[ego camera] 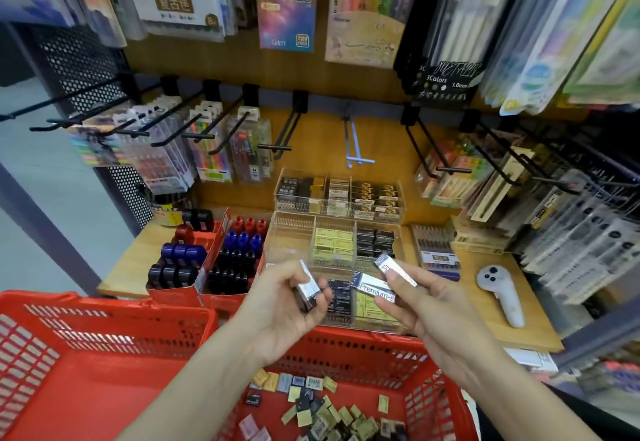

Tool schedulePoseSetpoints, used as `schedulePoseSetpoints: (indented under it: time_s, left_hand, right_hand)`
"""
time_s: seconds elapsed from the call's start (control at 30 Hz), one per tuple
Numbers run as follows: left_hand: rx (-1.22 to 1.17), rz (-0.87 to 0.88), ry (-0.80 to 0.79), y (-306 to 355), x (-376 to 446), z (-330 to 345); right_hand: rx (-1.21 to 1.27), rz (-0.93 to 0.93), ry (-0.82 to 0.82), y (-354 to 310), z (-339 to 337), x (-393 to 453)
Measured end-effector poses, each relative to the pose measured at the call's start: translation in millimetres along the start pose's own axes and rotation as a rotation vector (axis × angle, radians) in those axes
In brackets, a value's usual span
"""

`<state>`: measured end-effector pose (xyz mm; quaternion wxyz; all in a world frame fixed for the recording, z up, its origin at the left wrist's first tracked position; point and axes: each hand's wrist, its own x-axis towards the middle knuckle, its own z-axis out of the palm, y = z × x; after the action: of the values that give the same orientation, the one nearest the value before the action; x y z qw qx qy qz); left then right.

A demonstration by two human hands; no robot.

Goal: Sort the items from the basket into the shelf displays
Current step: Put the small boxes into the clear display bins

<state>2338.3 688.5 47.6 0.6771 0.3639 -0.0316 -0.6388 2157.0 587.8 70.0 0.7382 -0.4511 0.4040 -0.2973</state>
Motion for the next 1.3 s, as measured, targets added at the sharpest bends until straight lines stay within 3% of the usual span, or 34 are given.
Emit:
schedulePoseSetpoints:
  time_s: [0.17, 0.37, 0.5, 0.7, 1.07, 1.17, 1.3]
  left_hand:
    - [0.434, -0.054, 0.028, -11, 4, 7]
    - [0.455, -0.049, -0.031, -15, 2, 16]
    - [0.738, 0.058, -0.069, -23, 3, 15]
    - [0.802, 0.130, -0.034, -23, 5, 11]
    - [0.604, 0.162, 0.058, 21, 61, 16]
    - [0.601, 0.178, 0.078, 40, 90, 13]
    - [0.570, 0.215, 0.127, 56, 130, 11]
  right_hand:
    - [-0.064, -0.055, -0.022, 3, 4, -3]
    - [-0.169, -0.134, 0.025, 1, 7, -1]
    - [-0.222, -0.169, 0.018, 2, 8, -3]
    - [-0.246, -0.177, -0.053, 4, 10, -1]
    - [-0.289, -0.168, -0.084, -9, 40, 73]
    - [-0.439, -0.206, -0.153, -17, 45, 103]
    - [-1.027, -0.557, -0.103, -24, 41, 141]
